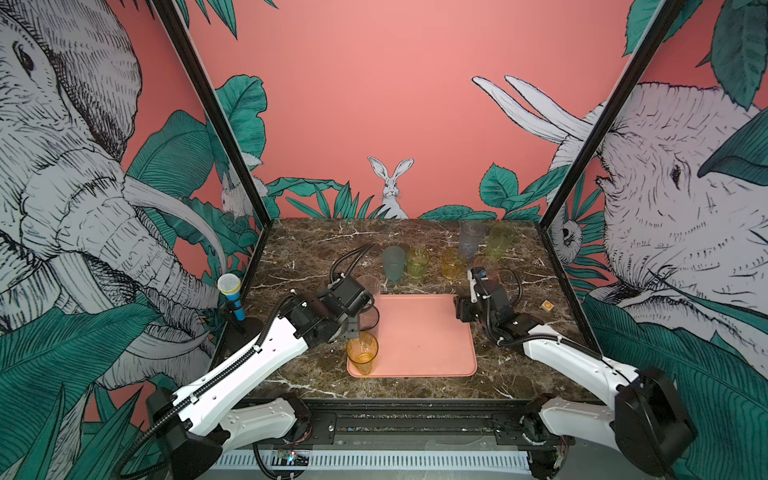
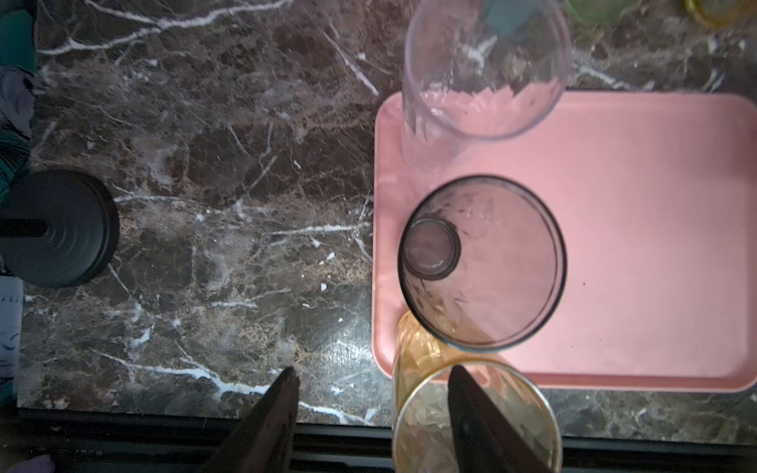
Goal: Place the glasses into the tray
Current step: 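Open and withdraw the left gripper while the right gripper rises toward the cups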
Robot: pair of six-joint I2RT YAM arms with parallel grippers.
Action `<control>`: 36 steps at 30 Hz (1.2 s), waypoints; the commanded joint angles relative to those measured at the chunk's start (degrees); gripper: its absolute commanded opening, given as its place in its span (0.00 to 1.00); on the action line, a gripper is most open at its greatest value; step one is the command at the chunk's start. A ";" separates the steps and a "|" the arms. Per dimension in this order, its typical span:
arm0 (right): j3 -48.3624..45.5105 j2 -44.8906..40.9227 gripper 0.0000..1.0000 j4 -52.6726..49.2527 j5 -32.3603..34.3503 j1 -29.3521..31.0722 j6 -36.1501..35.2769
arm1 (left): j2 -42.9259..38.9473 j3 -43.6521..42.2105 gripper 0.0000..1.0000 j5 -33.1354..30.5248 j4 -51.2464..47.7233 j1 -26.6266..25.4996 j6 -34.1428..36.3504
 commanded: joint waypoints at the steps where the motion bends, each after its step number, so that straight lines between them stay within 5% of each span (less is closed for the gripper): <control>1: 3.97 -3.09 0.66 -4.73 -2.52 -0.20 0.27 | 0.19 3.50 0.74 -2.04 0.66 2.83 3.89; 10: 20.51 2.08 0.66 -20.94 -5.39 -0.21 2.13 | -2.75 2.41 0.99 -5.90 8.00 6.83 12.12; 22: 44.40 12.86 0.68 -40.41 0.75 -0.24 5.61 | -12.58 -6.05 1.00 -7.94 14.84 6.93 21.03; 36: 58.41 21.38 0.71 -43.64 5.13 -8.42 7.38 | -16.53 -12.09 1.00 -12.43 17.30 6.93 24.46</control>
